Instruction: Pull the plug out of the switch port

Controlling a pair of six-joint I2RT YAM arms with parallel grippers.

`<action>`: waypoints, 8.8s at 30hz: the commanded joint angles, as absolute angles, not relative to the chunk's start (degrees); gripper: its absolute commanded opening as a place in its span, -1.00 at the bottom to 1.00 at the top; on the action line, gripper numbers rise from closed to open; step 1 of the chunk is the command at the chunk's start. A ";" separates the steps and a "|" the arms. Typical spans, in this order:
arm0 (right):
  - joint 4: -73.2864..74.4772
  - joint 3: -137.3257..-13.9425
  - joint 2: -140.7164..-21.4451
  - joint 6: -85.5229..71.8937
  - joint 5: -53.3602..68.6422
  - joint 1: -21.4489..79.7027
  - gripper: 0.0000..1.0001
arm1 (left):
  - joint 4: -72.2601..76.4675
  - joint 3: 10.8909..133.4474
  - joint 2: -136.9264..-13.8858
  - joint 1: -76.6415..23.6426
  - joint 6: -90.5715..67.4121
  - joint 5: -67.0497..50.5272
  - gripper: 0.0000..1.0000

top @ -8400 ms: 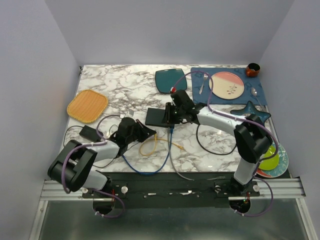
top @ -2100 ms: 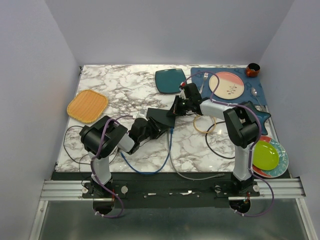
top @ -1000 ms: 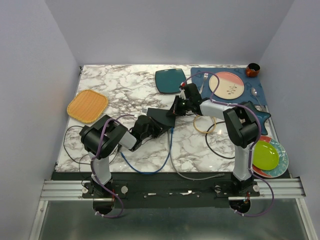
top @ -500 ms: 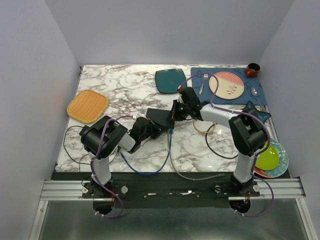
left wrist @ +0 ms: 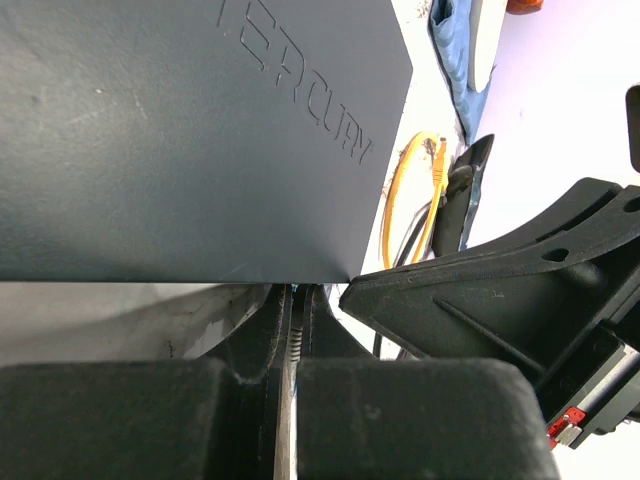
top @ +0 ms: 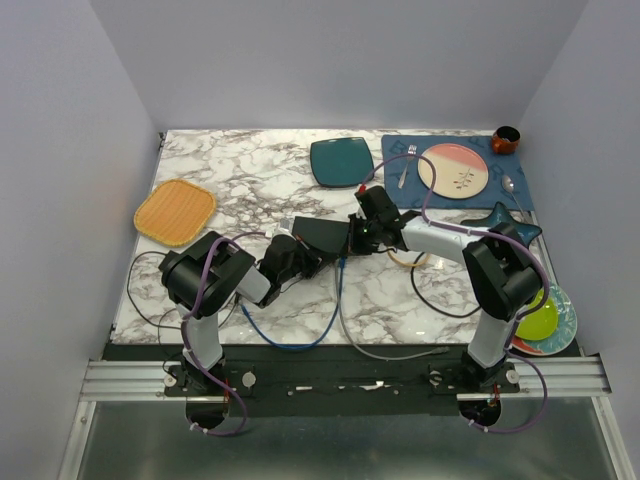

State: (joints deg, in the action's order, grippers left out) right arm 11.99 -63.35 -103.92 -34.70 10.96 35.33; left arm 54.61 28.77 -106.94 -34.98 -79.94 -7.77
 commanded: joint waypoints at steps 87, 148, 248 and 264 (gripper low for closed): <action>-3.60 -44.12 -84.02 -33.75 20.21 54.31 -0.42 | 13.01 34.81 -64.34 -33.84 -58.01 -0.44 -1.00; 5.19 -69.16 -99.83 -31.73 17.30 27.25 -0.40 | 27.94 23.55 -72.23 -31.46 -66.36 -2.73 0.49; -0.53 -58.18 -114.87 -42.80 13.98 30.15 -0.99 | 52.48 28.56 -106.44 -34.89 -75.41 -13.71 0.06; -0.53 -58.36 -115.75 -42.71 13.98 30.15 -0.99 | 46.23 30.23 -107.14 -35.33 -77.34 -9.93 -0.11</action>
